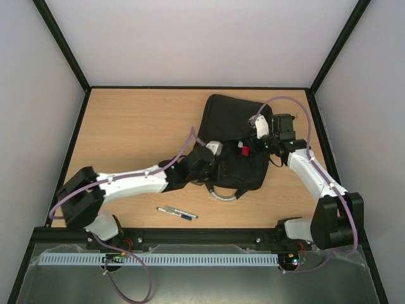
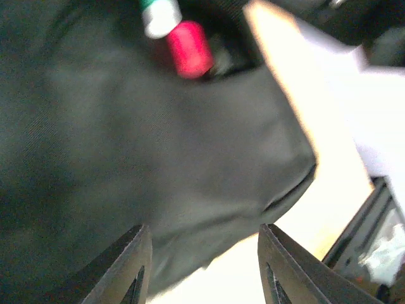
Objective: Pack the student bag
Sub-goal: Place the stationery in the student bag, then pick up the stationery from the center of the board.
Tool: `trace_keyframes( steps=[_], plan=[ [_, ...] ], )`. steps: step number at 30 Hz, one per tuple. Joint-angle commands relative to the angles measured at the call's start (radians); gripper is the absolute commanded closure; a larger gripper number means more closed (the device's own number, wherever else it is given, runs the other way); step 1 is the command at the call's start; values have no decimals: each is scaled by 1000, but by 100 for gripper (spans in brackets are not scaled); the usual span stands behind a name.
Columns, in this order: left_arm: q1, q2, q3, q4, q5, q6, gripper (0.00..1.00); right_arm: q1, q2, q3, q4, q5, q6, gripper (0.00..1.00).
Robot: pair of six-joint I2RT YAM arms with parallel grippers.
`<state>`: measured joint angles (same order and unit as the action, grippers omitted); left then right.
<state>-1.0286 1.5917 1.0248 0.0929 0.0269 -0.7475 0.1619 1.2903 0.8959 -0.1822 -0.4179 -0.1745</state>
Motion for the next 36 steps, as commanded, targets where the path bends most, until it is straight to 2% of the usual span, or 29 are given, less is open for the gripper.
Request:
trace_keyframes(
  steps=[1,7,17,27,32,36],
  plan=[
    [-7,-154,-141,-328,-101,-112,51,-10,-7,-1,9,-37,11,99],
    [-1,-325,-247,-564,-107,-227,48,-10,5,3,6,-48,9,99],
    [7,-358,-325,-731,120,-370,42,-10,4,3,0,-55,3,99],
    [5,-346,-410,-702,189,-446,40,-10,6,4,-5,-59,-3,99],
    [13,-286,-401,-691,148,-398,41,-10,14,7,-10,-64,-4,99],
    [72,-219,-375,-670,120,-315,43,-10,8,7,-10,-60,-5,99]
  ],
)
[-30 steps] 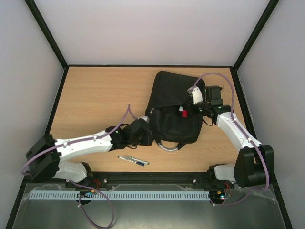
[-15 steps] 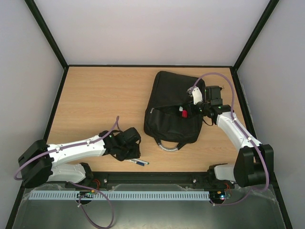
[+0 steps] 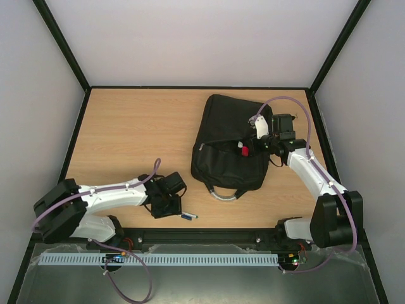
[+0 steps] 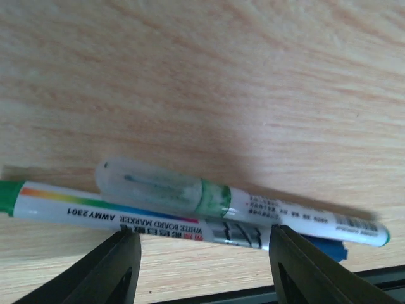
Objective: Pack the student bag
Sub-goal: Pick up the stationery from the center of the board.
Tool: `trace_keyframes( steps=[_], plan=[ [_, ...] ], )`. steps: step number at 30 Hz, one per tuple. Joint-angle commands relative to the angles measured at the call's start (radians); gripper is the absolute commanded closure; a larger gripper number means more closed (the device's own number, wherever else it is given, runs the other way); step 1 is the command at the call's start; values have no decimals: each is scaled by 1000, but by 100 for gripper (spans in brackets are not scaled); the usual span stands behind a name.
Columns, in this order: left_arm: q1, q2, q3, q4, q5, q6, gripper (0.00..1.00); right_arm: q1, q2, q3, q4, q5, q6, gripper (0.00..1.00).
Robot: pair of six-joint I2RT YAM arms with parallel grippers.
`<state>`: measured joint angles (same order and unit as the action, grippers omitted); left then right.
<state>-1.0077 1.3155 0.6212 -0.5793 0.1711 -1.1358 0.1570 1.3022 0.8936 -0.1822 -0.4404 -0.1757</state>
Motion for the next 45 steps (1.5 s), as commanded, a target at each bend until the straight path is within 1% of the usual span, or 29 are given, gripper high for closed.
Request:
trace_keyframes(
  steps=[1,7,12,14,17,21,25,28,31,33,39,45],
  plan=[
    [67,78,39,2,-38,104,43,-5,-4,9,-10,-35,-4,99],
    [163,217,126,-4,-161,293,48,-7,-8,7,-12,-32,-7,99],
    [180,314,204,0,-300,405,51,-13,-17,9,-14,-31,-10,99],
    [186,312,218,7,-341,428,50,-17,-21,7,-14,-35,-10,99],
    [185,277,237,-6,-374,446,46,-21,-20,6,-15,-41,-10,99],
    [183,169,245,-88,-414,407,44,-21,-14,9,-18,-48,-12,99],
    [170,33,168,-134,-387,326,48,-20,-13,8,-16,-54,-12,99],
    [164,-13,116,-138,-328,298,53,-22,-9,10,-16,-58,-12,99],
    [133,-11,78,-113,-270,283,58,-21,-5,9,-17,-61,-11,99],
    [108,5,65,-97,-259,274,60,-22,-5,10,-17,-63,-10,99],
    [73,47,60,-54,-237,260,59,-21,-6,8,-16,-56,-11,99],
    [64,66,63,-50,-234,257,59,-22,-5,8,-16,-56,-14,99]
  ],
)
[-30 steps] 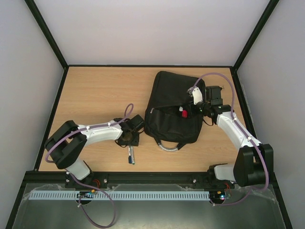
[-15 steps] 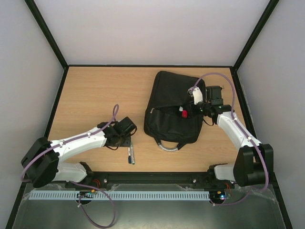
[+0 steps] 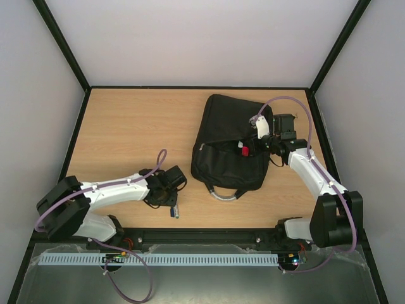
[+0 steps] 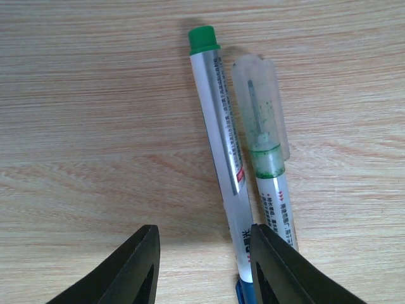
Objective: Pack the student bag
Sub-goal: Pick up the stationery from the center of the board.
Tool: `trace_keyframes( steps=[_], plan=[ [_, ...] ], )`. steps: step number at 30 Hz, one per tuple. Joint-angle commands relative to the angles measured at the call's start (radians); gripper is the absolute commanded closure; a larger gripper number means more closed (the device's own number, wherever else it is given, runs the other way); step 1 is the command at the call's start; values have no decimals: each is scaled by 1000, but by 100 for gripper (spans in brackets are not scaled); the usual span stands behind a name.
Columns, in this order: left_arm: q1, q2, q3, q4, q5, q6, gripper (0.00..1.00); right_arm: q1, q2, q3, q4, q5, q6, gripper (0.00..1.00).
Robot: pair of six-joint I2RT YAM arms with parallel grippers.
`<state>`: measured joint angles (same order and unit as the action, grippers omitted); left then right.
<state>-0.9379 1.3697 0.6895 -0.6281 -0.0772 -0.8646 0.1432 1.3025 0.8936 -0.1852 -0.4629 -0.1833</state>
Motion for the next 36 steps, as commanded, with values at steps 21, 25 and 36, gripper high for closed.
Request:
trace_keyframes(
  steps=[21,25,36],
  plan=[
    [57,94,58,-56,-17,88,88,-7,-8,9,-17,-40,-15,99],
    [75,15,141,-162,-48,116,93,-8,-12,10,-17,-44,-16,99],
    [74,58,353,204,370,178,94,-8,-51,-7,0,-61,-3,99]
  ],
)
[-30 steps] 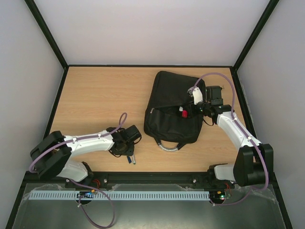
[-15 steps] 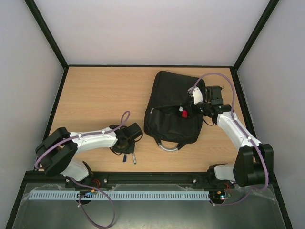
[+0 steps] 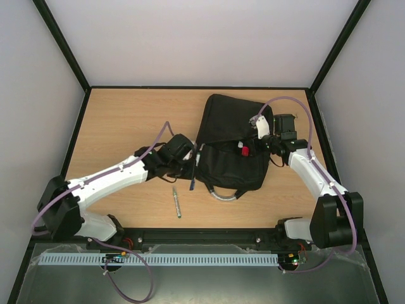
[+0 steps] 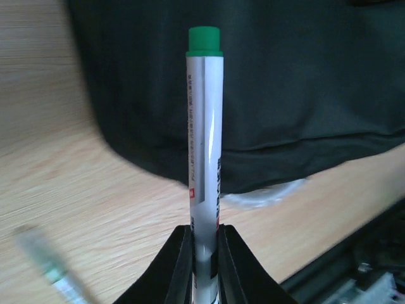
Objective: Pack the student bag
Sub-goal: Pick up the stationery from the center of the board, then place the stationery in the student bag.
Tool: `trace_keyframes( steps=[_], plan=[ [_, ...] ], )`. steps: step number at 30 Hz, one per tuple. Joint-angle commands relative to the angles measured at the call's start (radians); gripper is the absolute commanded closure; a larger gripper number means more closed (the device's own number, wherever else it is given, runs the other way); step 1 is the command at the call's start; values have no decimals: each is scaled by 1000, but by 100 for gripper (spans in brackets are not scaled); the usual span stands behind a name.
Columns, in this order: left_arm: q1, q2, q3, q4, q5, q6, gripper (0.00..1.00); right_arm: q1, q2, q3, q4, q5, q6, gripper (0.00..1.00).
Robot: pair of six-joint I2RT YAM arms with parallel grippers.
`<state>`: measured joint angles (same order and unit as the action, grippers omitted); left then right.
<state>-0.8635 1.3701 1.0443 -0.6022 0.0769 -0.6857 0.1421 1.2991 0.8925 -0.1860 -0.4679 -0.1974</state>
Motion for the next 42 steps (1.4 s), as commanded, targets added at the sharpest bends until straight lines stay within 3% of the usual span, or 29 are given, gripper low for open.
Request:
trace_keyframes(
  steps=[1,9,15,25,30,34,37,42],
  plan=[
    [-1,73,1,222,236,-13,94,-6,-50,-9,5,-56,14,99],
    [4,260,129,434,259,-86,94,-10,-84,-34,34,-63,9,99],
    [19,453,355,303,140,-31,94,-10,-117,-53,51,-96,2,99],
    [42,640,525,276,193,-11,95,-11,-97,-54,50,-107,-6,99],
    [44,642,564,257,53,-14,86,-10,-92,-54,50,-109,-8,99],
    [45,628,576,212,65,12,74,-12,-90,-55,48,-106,-8,99],
    [34,574,512,204,61,18,62,-11,-88,-54,46,-108,-10,99],
    [-19,412,364,243,10,9,59,-10,-86,-53,45,-112,-11,99]
  ],
)
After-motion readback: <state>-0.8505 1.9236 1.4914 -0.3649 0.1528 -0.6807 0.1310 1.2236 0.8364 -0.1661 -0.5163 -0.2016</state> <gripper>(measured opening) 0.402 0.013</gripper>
